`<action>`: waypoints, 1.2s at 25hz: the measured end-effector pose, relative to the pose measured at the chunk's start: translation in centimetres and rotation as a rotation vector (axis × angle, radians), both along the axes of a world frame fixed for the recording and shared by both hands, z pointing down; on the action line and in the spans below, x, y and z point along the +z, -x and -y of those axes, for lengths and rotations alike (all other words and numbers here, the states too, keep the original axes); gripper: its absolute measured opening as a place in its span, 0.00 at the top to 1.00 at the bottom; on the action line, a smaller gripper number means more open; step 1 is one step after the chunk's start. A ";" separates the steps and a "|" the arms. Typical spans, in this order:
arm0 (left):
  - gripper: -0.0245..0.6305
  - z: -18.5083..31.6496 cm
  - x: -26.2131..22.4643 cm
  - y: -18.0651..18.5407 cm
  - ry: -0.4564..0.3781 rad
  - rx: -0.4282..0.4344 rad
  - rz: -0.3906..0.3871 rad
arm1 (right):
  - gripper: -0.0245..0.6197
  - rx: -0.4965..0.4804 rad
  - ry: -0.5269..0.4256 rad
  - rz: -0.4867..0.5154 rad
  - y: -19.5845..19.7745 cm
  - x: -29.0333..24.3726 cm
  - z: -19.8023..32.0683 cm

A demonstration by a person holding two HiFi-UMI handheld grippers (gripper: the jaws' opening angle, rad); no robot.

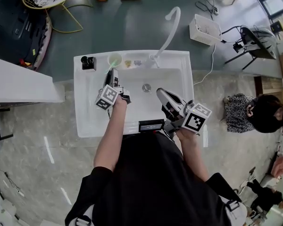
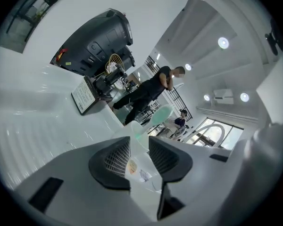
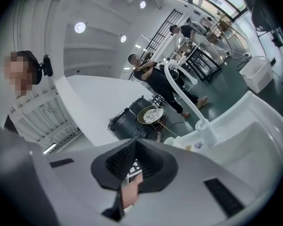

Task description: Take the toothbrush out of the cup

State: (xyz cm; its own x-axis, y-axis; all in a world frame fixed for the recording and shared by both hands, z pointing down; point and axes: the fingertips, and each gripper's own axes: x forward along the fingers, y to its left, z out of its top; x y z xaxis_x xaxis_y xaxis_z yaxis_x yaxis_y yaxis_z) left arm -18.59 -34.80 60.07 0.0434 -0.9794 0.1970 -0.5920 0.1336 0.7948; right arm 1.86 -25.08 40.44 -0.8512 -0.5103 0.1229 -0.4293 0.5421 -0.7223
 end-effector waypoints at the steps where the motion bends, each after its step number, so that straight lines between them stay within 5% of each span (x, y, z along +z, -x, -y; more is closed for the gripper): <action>1: 0.79 0.2 -0.1 0.0 -0.004 -0.009 -0.002 | 0.95 0.002 -0.002 -0.003 -0.1 0.0 0.0; 10: 0.90 1.5 -0.7 1.1 0.008 -0.046 0.037 | 0.95 0.008 -0.002 -0.003 -0.7 -0.1 0.3; 30: 0.90 2.5 -1.3 2.1 -0.016 0.007 0.156 | 0.95 0.015 -0.002 0.002 -1.2 0.1 0.6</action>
State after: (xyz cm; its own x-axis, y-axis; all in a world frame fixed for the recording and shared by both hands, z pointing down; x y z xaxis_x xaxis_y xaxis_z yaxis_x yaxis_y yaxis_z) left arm -20.66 -37.25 58.74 0.0200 -0.9823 0.1863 -0.7092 0.1174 0.6952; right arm 3.09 -25.68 40.51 -0.8434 -0.5237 0.1198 -0.4360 0.5369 -0.7223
